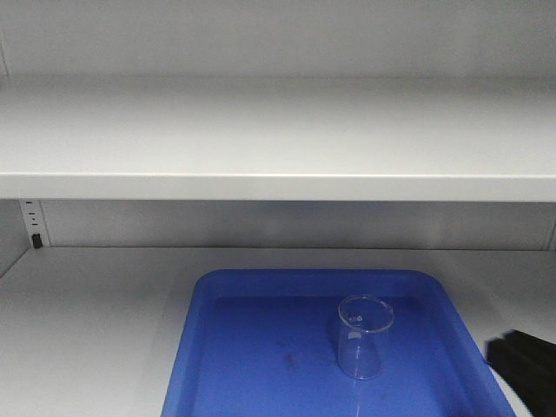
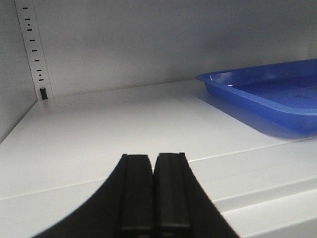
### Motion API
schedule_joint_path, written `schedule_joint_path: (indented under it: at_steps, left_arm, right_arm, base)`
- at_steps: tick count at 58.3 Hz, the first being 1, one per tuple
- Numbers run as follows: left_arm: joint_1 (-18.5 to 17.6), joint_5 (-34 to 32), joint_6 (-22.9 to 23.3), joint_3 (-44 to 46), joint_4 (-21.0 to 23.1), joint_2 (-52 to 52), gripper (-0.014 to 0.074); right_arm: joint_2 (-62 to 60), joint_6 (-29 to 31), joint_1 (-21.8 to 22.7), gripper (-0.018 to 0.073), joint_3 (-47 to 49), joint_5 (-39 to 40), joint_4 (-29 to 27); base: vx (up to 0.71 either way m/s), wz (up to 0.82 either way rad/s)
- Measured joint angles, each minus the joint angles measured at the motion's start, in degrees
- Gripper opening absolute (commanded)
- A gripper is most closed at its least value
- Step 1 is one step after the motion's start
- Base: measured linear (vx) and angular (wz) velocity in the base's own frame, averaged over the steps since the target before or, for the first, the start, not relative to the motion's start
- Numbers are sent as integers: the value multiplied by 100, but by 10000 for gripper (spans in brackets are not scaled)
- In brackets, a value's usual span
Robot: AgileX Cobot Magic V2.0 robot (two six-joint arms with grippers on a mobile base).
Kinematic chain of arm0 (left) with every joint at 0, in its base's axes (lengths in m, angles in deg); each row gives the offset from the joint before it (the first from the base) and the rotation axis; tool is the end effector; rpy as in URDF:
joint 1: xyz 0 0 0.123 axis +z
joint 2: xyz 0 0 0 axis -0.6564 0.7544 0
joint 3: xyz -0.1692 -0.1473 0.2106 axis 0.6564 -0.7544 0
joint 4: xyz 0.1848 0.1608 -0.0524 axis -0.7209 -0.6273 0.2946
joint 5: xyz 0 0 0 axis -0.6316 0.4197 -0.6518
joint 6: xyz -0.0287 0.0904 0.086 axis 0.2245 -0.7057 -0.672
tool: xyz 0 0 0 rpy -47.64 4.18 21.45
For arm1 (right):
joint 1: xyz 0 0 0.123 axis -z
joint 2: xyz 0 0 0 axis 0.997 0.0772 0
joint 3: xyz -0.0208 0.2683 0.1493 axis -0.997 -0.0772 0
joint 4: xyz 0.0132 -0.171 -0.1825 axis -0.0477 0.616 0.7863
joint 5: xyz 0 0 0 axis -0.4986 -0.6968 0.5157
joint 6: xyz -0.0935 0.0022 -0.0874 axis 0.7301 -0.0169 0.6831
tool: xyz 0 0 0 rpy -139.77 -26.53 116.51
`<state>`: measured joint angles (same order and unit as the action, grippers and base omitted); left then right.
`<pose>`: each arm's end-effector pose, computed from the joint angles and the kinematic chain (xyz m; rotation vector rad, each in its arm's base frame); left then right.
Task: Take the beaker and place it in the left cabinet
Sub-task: 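Open the right gripper and withdraw it from the beaker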
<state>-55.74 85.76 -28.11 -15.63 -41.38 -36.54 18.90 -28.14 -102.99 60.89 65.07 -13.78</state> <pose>0.0674 -0.0178 0.2043 0.2439 1.4960 -0.1529 0.1605 0.0574 0.3160 -0.3989 1.6398 0.1793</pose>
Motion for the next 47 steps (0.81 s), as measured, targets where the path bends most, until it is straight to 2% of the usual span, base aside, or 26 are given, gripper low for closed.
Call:
schedule_joint_path:
  at_steps: [15,35,39,42,47]
  left_arm:
    - [0,0,0,0,0,0,1]
    - [0,0,0,0,0,0,1]
    - [0,0,0,0,0,0,1]
    - [0,0,0,0,0,0,1]
    - [0,0,0,0,0,0,1]
  right_arm:
    - [-1172,-2,0,-8,-241,-693,-36]
    - [-1378,-2,0,-8,-241,-781,-88]
    - [-1373,22,0,-8,-241,-855,-453]
    - [-1368,206,29,-8,-241,-988,-973]
    - [-1368,1067,240,-8,-241,-1404,-2154]
  base:
    - [0,0]
    - [0,0]
    - [0,0]
    - [0,0]
    - [0,0]
